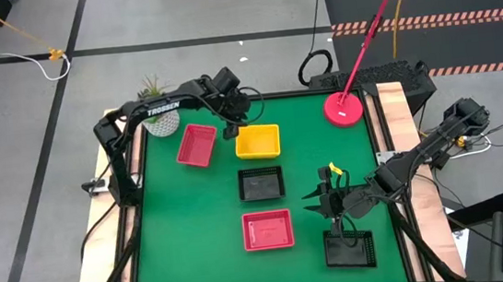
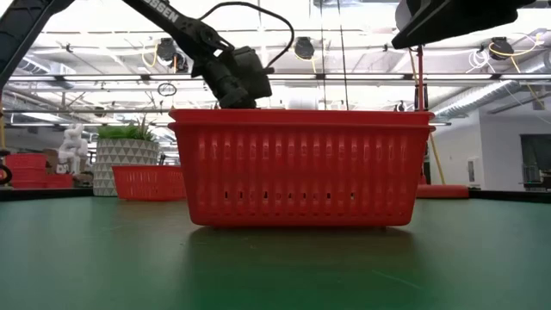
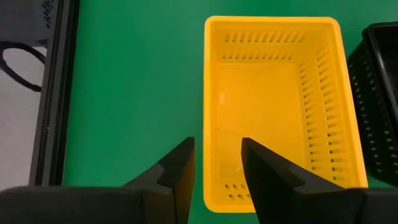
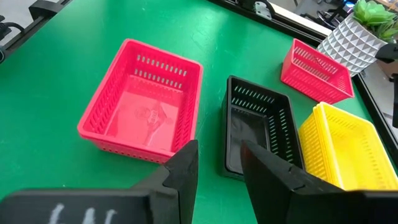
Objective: Stack baskets by color
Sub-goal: Stack the bottom black basket on the top black baskets
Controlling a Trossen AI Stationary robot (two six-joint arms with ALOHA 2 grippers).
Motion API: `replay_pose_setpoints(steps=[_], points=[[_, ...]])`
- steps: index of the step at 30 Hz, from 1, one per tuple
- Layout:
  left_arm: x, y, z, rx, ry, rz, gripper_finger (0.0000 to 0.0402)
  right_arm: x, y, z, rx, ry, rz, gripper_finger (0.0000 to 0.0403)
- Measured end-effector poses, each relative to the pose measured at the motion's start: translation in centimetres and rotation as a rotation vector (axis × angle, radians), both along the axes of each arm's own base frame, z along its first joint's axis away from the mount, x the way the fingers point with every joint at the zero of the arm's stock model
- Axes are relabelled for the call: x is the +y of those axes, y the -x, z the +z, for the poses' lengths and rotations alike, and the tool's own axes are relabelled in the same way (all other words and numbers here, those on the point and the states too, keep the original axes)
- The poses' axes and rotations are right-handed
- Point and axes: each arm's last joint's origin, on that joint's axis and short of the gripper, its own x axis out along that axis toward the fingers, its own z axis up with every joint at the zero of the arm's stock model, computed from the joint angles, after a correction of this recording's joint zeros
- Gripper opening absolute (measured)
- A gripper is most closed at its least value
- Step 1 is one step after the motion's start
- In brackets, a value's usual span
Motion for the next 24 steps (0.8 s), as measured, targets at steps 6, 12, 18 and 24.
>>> replay_pose_setpoints(steps=[6, 12, 18, 24], points=[[-1.2, -0.3, 0.6, 0.028, -0.057, 0.004, 0.0134, 0.0, 0.0, 0.0, 0.000, 0.000, 0.000, 0.0116], [-2.5, 0.7, 2.9, 0.026, -0.047, 0.037, 0.0132, 0.0, 0.0, 0.0, 0.001, -0.002, -0.001, 0.0116], [-4.9, 2.5, 6.7, -0.009, -0.041, 0.040, 0.0097, 0.0, 0.0, 0.0, 0.002, -0.005, -0.003, 0.0116], [-8.4, 5.2, 9.5, -0.063, -0.026, 0.036, 0.0058, 0.0, 0.0, -0.1, 0.005, -0.018, -0.013, 0.0116]])
